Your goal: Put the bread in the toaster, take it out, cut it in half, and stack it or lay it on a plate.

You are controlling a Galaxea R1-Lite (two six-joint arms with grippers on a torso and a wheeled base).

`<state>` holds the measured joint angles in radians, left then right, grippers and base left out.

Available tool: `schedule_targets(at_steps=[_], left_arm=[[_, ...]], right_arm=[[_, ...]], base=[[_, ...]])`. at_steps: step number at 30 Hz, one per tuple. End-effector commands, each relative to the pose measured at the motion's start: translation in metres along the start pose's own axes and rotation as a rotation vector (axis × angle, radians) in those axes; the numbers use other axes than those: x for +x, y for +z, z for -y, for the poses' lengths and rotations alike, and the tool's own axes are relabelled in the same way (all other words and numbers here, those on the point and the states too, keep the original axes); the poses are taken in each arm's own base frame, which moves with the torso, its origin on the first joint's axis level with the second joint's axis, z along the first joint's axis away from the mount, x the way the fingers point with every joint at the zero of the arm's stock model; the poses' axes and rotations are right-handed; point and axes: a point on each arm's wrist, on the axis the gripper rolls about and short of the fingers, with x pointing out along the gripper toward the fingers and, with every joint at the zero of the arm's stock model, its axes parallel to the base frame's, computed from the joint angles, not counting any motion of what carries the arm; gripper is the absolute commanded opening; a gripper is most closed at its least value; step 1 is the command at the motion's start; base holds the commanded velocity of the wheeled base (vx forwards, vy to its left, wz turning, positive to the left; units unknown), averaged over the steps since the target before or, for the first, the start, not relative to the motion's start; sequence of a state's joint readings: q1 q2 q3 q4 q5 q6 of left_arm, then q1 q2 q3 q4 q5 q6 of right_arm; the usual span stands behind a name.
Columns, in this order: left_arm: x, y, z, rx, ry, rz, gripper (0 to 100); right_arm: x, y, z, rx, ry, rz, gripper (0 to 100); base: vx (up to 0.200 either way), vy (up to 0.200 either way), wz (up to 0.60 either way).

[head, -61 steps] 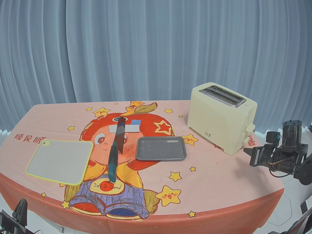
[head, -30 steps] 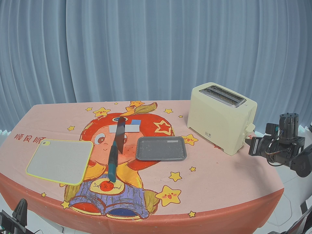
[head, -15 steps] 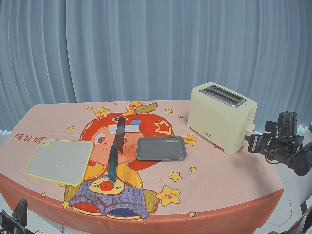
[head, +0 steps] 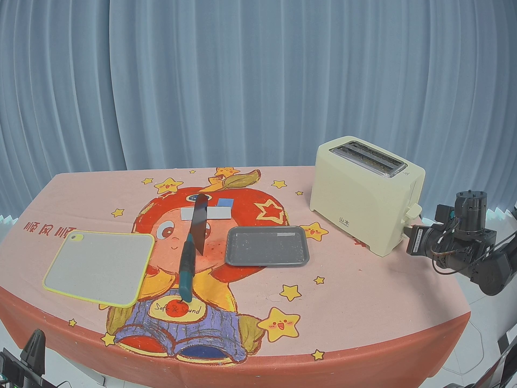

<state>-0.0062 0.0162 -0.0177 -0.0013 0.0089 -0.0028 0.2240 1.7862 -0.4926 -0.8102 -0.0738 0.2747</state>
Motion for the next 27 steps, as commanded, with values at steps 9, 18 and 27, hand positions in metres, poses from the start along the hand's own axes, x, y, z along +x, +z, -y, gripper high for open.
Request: schedule_targets(at_steps=[9, 18, 27], left_arm=[[0.0009, -0.005, 0.0, 0.0, 0.0, -0.012, 0], [0.001, -0.005, 0.0, 0.0, 0.0, -0.014, 0], [0.001, -0.005, 0.0, 0.0, 0.0, -0.014, 0]], right_arm=[[0.0009, -0.0033, 0.0009, -0.001, -0.002, -0.014, 0], [0.001, -0.0045, 0.0016, -0.001, -0.005, -0.019, 0], [0.0004, -0.0065, 0.0023, -0.001, -0.009, -0.026, 0]], base=[[0.0, 0.0, 0.0], [0.0, 0.0, 0.0], [0.0, 0.0, 0.0]])
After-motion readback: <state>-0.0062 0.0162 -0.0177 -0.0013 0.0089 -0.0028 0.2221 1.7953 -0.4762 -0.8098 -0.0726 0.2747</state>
